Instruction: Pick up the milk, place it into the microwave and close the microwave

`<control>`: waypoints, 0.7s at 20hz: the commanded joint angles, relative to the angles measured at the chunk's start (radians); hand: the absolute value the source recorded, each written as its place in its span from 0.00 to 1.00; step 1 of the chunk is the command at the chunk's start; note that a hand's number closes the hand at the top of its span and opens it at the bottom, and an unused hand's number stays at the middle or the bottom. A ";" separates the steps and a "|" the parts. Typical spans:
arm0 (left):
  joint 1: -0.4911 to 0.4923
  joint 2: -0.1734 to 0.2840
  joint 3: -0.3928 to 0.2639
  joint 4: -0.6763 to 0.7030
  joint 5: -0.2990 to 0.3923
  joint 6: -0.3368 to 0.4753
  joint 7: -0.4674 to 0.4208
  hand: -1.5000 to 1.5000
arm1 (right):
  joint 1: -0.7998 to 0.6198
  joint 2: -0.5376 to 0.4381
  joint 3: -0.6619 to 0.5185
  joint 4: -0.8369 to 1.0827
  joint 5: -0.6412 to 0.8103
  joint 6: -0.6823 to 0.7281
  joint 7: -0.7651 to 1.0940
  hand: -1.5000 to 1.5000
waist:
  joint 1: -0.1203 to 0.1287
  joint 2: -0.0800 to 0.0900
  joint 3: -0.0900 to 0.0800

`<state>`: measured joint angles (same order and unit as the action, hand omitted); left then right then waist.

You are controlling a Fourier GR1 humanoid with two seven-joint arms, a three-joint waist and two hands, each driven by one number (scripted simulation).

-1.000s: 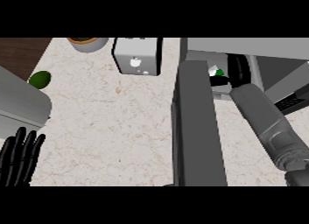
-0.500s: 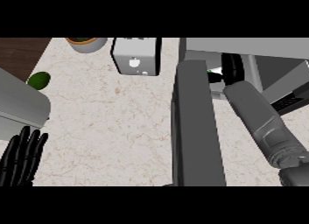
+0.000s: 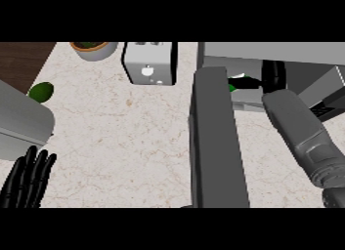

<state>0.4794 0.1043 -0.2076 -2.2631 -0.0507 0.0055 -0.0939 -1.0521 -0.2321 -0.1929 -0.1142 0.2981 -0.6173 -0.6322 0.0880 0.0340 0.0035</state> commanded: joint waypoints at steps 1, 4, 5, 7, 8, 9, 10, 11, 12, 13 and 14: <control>0.009 -0.011 -0.025 -0.036 -0.019 0.017 0.047 0.00 | 0.002 0.000 -0.010 -0.004 -0.004 -0.026 -0.011 0.00 | -0.013 -0.006 0.000; -0.005 0.004 0.008 -0.038 0.011 -0.001 0.026 0.00 | 0.010 -0.039 -0.034 -0.016 -0.022 -0.023 -0.040 0.00 | -0.011 -0.004 0.000; -0.006 -0.007 -0.014 -0.012 -0.013 0.005 0.011 0.00 | 0.035 -0.041 -0.046 -0.025 -0.034 -0.007 -0.079 0.00 | -0.011 -0.001 0.000; 0.046 -0.006 -0.011 -0.018 -0.010 0.003 -0.020 0.00 | 0.030 -0.059 -0.059 -0.024 -0.046 0.012 -0.073 0.00 | -0.012 -0.007 -0.001; 0.033 -0.029 -0.093 -0.074 -0.081 0.034 0.050 0.00 | 0.037 -0.054 -0.059 -0.027 -0.045 0.017 -0.095 0.00 | -0.015 -0.006 0.001; 0.029 -0.004 -0.031 -0.074 -0.021 0.008 0.043 0.00 | 0.010 -0.092 -0.066 -0.018 -0.051 0.071 -0.064 0.00 | -0.014 -0.006 0.000; 0.061 -0.003 -0.029 -0.042 -0.017 0.000 -0.006 0.00 | 0.060 -0.079 -0.082 -0.027 -0.070 0.091 -0.121 0.00 | -0.013 -0.007 0.000; 0.032 -0.026 -0.054 -0.032 -0.053 0.028 0.019 0.00 | 0.050 -0.050 -0.082 -0.022 -0.073 0.115 -0.114 0.00 | -0.022 -0.009 0.000; 0.068 -0.018 -0.061 -0.025 -0.043 0.010 -0.022 0.00 | 0.047 -0.072 -0.081 -0.015 -0.073 0.167 -0.108 0.00 | -0.018 -0.010 -0.001; 0.021 -0.033 -0.053 -0.011 -0.040 0.025 0.004 0.00 | 0.038 -0.096 -0.088 -0.025 -0.078 0.191 -0.127 0.00 | -0.017 -0.004 0.000; 0.032 -0.008 -0.024 -0.072 -0.014 0.011 0.039 0.00 | 0.085 -0.065 -0.101 -0.031 -0.093 0.178 -0.163 0.00 | -0.031 -0.012 0.000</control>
<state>0.5141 0.0889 -0.2474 -2.3023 -0.0807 0.0192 -0.0812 -1.0056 -0.3000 -0.2699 -0.1370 0.2312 -0.4980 -0.7428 0.0696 0.0265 0.0032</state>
